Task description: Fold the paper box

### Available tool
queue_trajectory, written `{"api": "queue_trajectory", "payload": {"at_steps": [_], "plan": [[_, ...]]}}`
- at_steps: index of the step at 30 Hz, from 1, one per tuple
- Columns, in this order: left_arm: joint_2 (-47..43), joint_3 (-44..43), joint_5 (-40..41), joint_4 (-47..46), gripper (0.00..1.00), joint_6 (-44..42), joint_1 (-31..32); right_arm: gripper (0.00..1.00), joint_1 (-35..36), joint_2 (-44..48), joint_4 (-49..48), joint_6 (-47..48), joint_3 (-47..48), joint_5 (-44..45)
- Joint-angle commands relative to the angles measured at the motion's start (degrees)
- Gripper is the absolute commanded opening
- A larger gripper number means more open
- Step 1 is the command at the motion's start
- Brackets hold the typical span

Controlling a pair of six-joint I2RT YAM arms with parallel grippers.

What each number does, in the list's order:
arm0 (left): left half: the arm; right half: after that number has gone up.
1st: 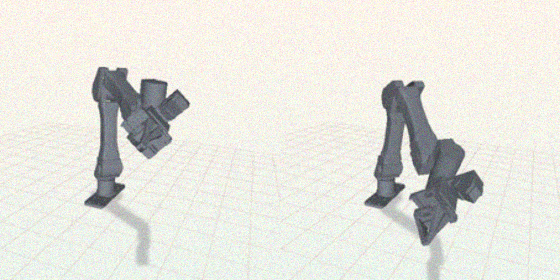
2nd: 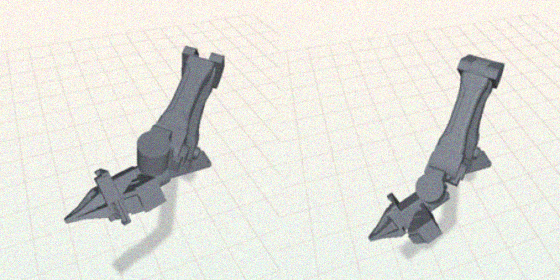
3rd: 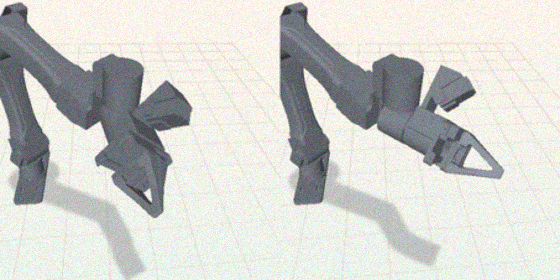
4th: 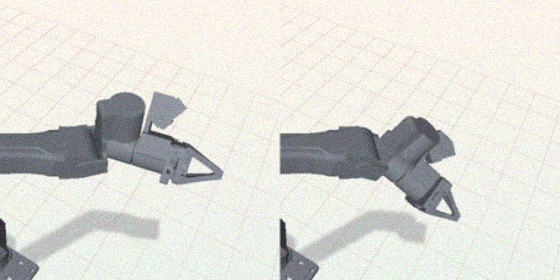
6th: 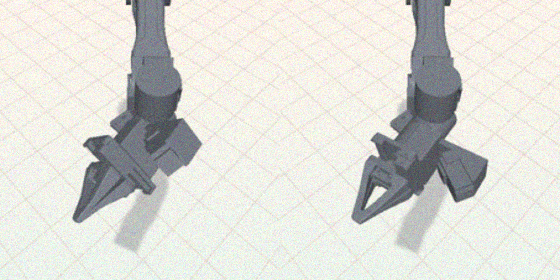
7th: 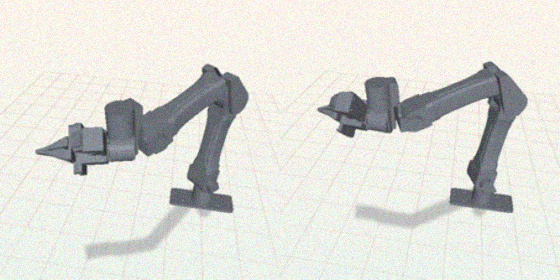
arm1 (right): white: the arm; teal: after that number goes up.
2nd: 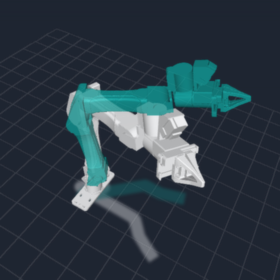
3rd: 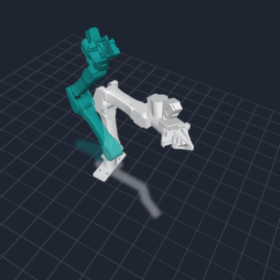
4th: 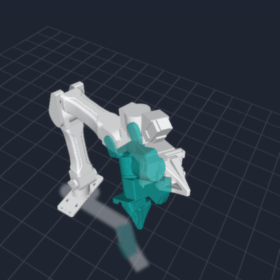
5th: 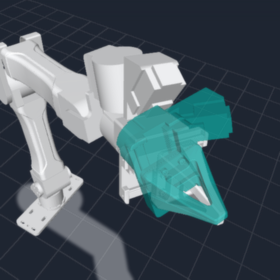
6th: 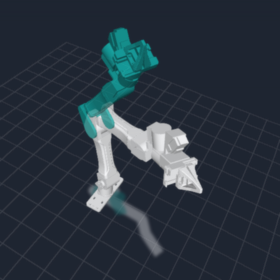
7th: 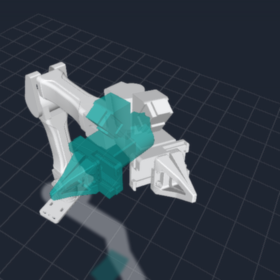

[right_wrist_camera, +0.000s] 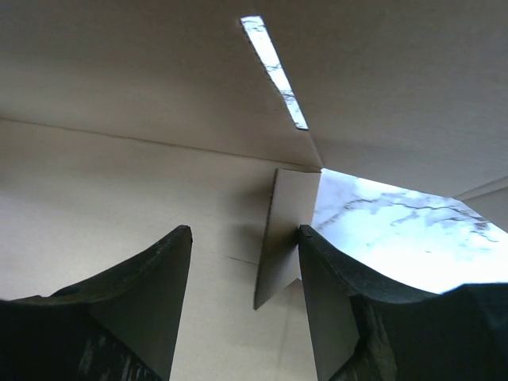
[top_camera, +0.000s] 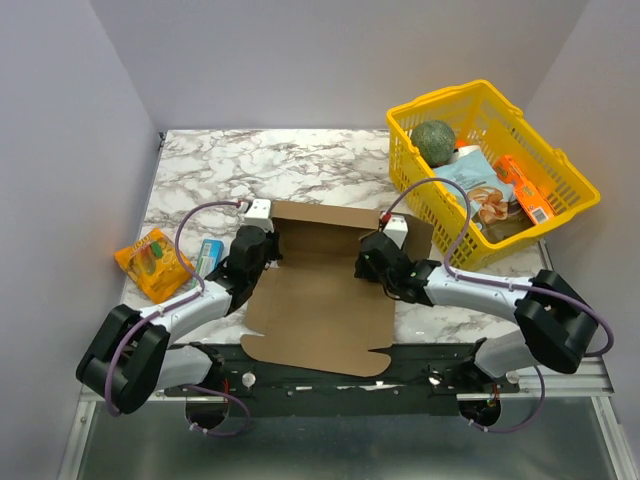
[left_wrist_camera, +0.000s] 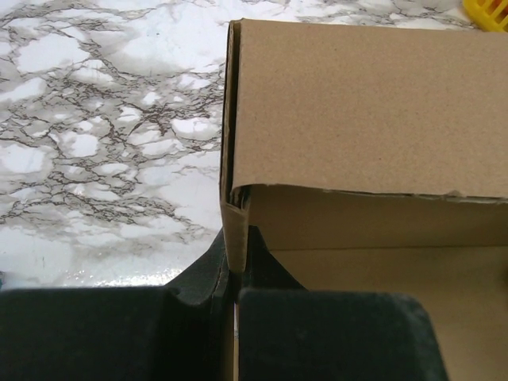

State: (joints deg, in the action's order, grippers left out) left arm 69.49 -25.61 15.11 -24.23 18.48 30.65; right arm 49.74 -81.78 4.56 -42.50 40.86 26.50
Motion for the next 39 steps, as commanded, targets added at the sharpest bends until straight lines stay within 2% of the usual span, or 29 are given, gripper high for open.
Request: {"api": "queue_trajectory", "payload": {"at_steps": [1, 10, 20, 39], "plan": [[1.87, -0.32, -3.16, 2.17, 0.00, 1.47, 0.99, 0.65, 2.73, -3.03, -3.24, -0.04, 0.80, -1.63], [1.96, -0.50, -3.34, 2.26, 0.00, 1.30, 1.25, 0.66, 5.10, -6.90, -3.33, 0.75, 2.03, -1.19], [2.58, -0.85, -3.51, 2.52, 0.00, 1.21, 1.51, 0.67, 8.53, -5.85, -1.05, 2.69, 4.58, 5.75], [3.37, -1.29, -3.69, 2.61, 0.00, 1.03, 1.87, 0.70, 9.41, -5.76, -4.03, 5.50, 5.55, 9.62]]}}
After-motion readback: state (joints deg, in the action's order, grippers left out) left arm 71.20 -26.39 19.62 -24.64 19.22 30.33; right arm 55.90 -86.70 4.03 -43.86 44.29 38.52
